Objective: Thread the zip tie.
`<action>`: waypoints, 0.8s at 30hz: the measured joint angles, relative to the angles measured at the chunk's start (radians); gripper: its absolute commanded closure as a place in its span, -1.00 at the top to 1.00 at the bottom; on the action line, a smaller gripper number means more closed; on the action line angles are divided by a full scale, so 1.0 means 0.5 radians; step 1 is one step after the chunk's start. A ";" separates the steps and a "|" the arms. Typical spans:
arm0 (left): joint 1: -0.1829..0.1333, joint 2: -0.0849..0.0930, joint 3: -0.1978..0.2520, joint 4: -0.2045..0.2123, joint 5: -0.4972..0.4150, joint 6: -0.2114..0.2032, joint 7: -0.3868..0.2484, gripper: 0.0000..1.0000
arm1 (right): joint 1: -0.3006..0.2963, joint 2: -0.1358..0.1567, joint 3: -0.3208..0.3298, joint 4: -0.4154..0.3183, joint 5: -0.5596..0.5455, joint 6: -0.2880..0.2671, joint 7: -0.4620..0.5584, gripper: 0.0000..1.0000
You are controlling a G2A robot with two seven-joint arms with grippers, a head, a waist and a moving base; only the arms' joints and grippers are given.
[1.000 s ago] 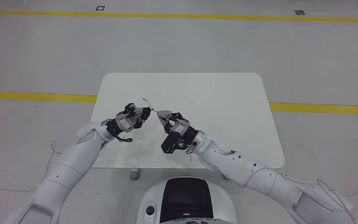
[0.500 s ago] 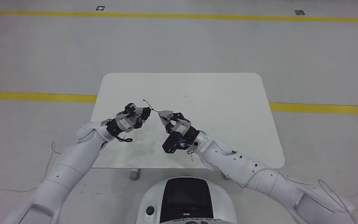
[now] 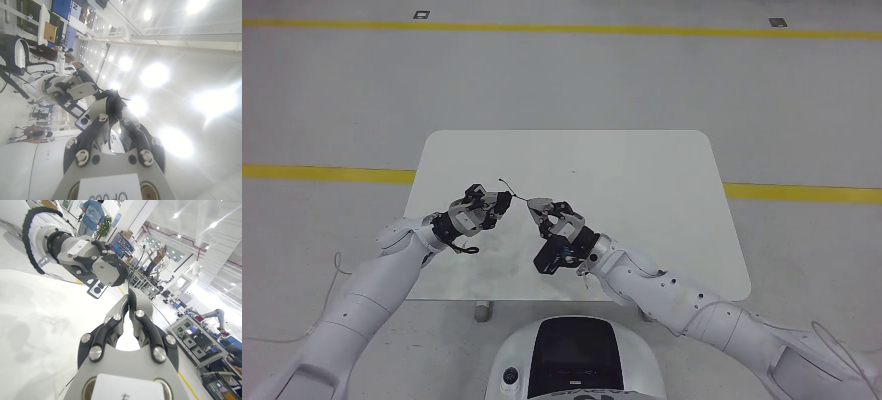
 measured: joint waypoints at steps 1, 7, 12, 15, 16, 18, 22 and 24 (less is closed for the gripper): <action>0.000 0.000 0.000 0.000 0.000 0.000 0.000 -1.00 | -0.001 0.001 0.000 -0.001 0.000 0.000 0.000 -1.00; 0.000 0.000 0.000 0.000 0.000 0.000 0.000 -1.00 | -0.005 0.006 0.002 -0.006 0.000 0.001 0.003 -1.00; 0.000 0.000 0.000 0.000 0.000 0.000 0.000 -1.00 | -0.010 0.009 0.006 -0.007 0.000 -0.004 0.007 -1.00; 0.000 0.000 0.000 0.000 0.000 0.000 0.000 -1.00 | -0.013 0.009 0.010 -0.006 0.000 -0.007 0.008 -1.00; 0.000 0.000 0.000 0.000 0.000 0.000 0.000 -1.00 | -0.014 0.010 0.012 -0.005 0.000 -0.008 0.008 -1.00; 0.000 0.000 0.000 0.000 0.000 0.000 0.000 -1.00 | -0.017 0.010 0.015 -0.003 0.000 -0.009 0.007 -1.00; 0.000 0.000 0.000 0.000 0.000 0.000 0.000 -1.00 | -0.024 0.011 0.025 0.001 0.000 -0.016 0.006 -1.00; 0.000 0.000 0.000 0.000 0.000 0.000 0.000 -1.00 | -0.027 0.011 0.029 0.002 0.000 -0.019 0.005 -1.00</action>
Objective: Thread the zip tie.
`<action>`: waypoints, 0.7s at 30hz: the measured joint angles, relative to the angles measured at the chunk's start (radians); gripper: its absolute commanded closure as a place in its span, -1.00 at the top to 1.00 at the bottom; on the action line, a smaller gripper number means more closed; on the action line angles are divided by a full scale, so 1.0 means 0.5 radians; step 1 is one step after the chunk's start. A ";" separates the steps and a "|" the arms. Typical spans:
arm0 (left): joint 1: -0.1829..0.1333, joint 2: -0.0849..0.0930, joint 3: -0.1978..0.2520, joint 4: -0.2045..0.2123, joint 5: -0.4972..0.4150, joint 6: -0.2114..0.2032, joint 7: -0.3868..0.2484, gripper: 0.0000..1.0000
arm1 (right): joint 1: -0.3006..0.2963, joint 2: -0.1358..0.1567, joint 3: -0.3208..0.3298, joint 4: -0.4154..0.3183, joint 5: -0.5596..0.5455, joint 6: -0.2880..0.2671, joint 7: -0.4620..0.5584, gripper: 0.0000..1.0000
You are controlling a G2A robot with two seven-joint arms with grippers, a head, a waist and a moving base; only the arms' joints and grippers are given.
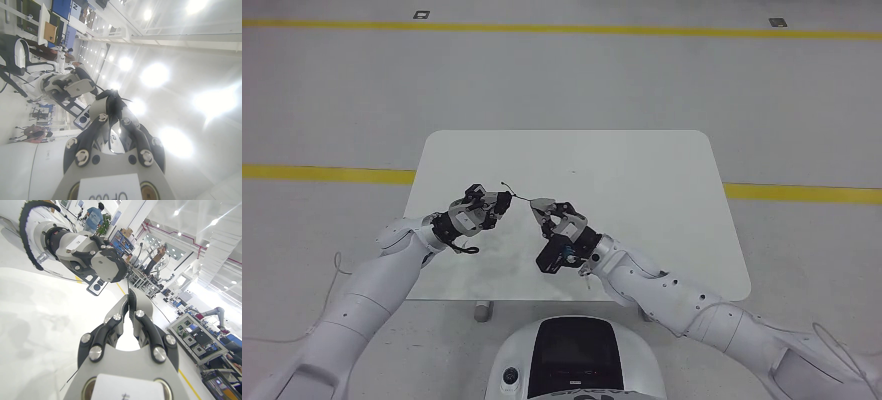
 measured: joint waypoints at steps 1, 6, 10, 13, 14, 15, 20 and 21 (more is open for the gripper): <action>0.000 0.000 0.000 0.000 0.000 0.000 0.000 -1.00 | -0.001 0.000 0.002 0.001 0.000 -0.002 0.000 -1.00; 0.000 0.000 0.000 0.000 0.000 0.000 0.000 -1.00 | -0.007 0.003 0.008 0.005 0.000 -0.006 0.002 -1.00; 0.000 0.000 0.000 0.000 0.000 0.000 0.000 -1.00 | -0.014 0.007 0.014 0.006 0.000 -0.010 0.005 -1.00; 0.000 0.000 0.000 0.000 0.000 0.000 0.000 -1.00 | -0.016 0.009 0.016 0.005 0.000 -0.013 0.008 -1.00; 0.000 0.000 0.000 0.000 0.000 0.000 0.000 -1.00 | -0.016 0.010 0.017 0.005 0.000 -0.015 0.009 -1.00; 0.000 0.000 0.000 0.000 0.000 0.000 0.000 -1.00 | -0.016 0.011 0.018 0.005 0.000 -0.016 0.010 -1.00; 0.000 0.000 0.000 0.000 0.000 0.000 0.000 -1.00 | -0.015 0.014 0.020 0.005 0.000 -0.021 0.018 -1.00; 0.000 0.000 0.000 0.000 0.000 0.000 0.000 -1.00 | -0.015 0.015 0.021 0.006 0.000 -0.022 0.020 -1.00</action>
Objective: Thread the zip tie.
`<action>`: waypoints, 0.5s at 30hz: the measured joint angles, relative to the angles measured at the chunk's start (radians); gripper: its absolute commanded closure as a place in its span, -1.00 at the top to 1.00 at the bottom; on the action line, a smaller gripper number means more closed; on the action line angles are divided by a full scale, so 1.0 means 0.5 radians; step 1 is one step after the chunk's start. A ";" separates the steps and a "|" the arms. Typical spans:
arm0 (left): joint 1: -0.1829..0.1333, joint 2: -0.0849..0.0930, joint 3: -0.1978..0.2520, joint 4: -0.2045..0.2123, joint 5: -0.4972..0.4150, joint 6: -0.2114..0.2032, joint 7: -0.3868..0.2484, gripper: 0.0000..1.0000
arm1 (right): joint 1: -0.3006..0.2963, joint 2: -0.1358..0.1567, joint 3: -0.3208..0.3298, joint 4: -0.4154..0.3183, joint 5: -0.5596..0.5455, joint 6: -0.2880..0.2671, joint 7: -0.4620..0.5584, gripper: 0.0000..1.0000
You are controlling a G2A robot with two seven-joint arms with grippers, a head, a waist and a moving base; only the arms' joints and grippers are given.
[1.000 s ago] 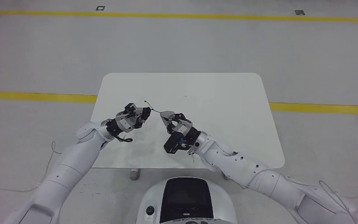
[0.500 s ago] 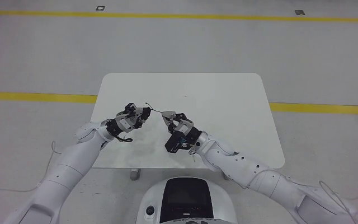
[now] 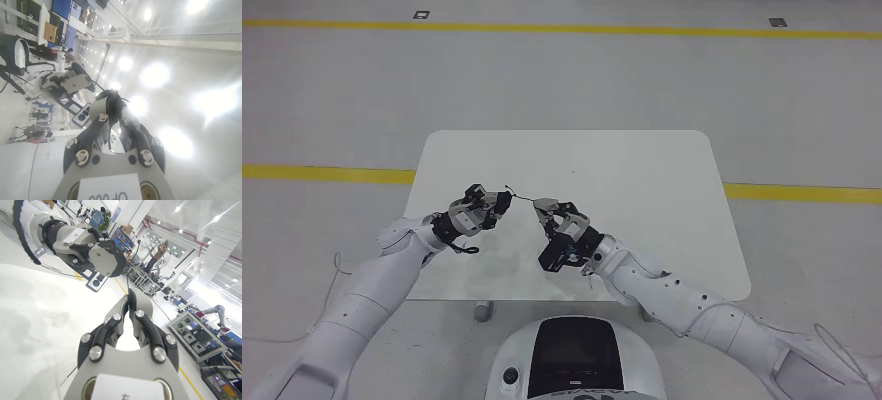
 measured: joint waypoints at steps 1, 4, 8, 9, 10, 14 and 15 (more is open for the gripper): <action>0.000 0.000 0.000 0.000 0.000 0.000 0.000 -1.00 | 0.000 0.001 0.001 0.000 0.000 -0.002 0.002 -1.00; 0.000 0.000 0.000 0.000 0.000 0.000 0.000 -1.00 | -0.001 0.001 0.003 0.002 0.000 -0.006 0.007 -1.00; 0.000 0.000 0.000 0.000 0.000 0.000 0.000 -1.00 | -0.004 0.001 0.005 0.008 0.000 -0.009 0.014 -1.00; 0.000 0.000 0.000 0.000 0.000 0.000 0.000 -1.00 | -0.005 0.001 0.006 0.010 0.000 -0.009 0.015 -1.00; 0.000 0.000 0.000 0.000 0.000 0.000 0.000 -1.00 | -0.006 0.000 0.008 0.013 0.000 -0.010 0.017 -1.00; 0.000 0.000 0.000 0.000 0.000 0.000 0.000 -1.00 | -0.011 -0.002 0.014 0.023 0.000 -0.015 0.018 -1.00; 0.000 0.000 0.000 0.000 0.000 0.000 0.000 -1.00 | -0.012 -0.003 0.015 0.026 0.000 -0.017 0.018 -1.00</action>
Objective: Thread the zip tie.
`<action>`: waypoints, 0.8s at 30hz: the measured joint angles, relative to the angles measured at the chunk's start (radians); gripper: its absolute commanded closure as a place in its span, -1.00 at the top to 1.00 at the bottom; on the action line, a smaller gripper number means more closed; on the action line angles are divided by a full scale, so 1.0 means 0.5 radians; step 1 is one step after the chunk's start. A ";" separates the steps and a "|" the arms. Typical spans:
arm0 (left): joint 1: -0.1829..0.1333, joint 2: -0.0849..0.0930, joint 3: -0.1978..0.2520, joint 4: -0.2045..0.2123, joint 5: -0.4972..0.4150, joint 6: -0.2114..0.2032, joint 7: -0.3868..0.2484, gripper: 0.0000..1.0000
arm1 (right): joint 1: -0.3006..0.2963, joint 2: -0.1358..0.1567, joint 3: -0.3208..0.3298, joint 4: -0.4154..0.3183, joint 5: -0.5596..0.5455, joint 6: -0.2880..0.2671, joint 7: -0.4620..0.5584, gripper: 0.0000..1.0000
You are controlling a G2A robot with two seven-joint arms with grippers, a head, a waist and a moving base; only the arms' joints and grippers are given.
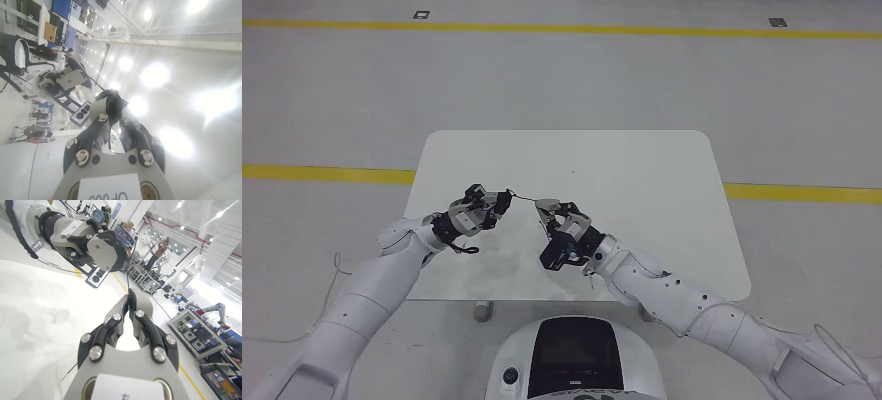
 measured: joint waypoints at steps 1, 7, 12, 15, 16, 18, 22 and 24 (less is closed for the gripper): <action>0.000 0.000 0.000 0.000 0.000 0.000 0.000 -1.00 | -0.001 -0.001 0.002 0.003 0.000 -0.002 0.000 -1.00; 0.000 0.000 0.000 0.000 0.000 0.000 0.000 -1.00 | -0.007 -0.008 0.010 0.022 0.000 -0.013 0.001 -1.00; 0.000 0.000 0.000 0.000 0.000 0.000 0.000 -1.00 | -0.009 -0.015 0.014 0.037 0.000 -0.017 0.004 -1.00; 0.000 0.000 0.000 0.000 0.000 0.000 0.000 -1.00 | -0.009 -0.019 0.014 0.046 0.000 -0.017 0.004 -1.00; 0.000 0.000 0.000 0.000 0.000 0.000 0.000 -1.00 | -0.010 -0.020 0.013 0.049 0.000 -0.017 0.004 -1.00; 0.000 0.000 0.000 0.000 0.000 0.000 0.000 -1.00 | -0.010 -0.023 0.011 0.054 0.000 -0.017 0.004 -1.00; 0.000 0.000 0.000 0.000 0.000 0.000 0.000 -1.00 | -0.010 -0.029 0.009 0.065 0.000 -0.019 0.005 -1.00; 0.000 0.000 0.000 0.000 0.000 0.000 0.000 -1.00 | -0.010 -0.031 0.009 0.069 0.000 -0.020 0.006 -1.00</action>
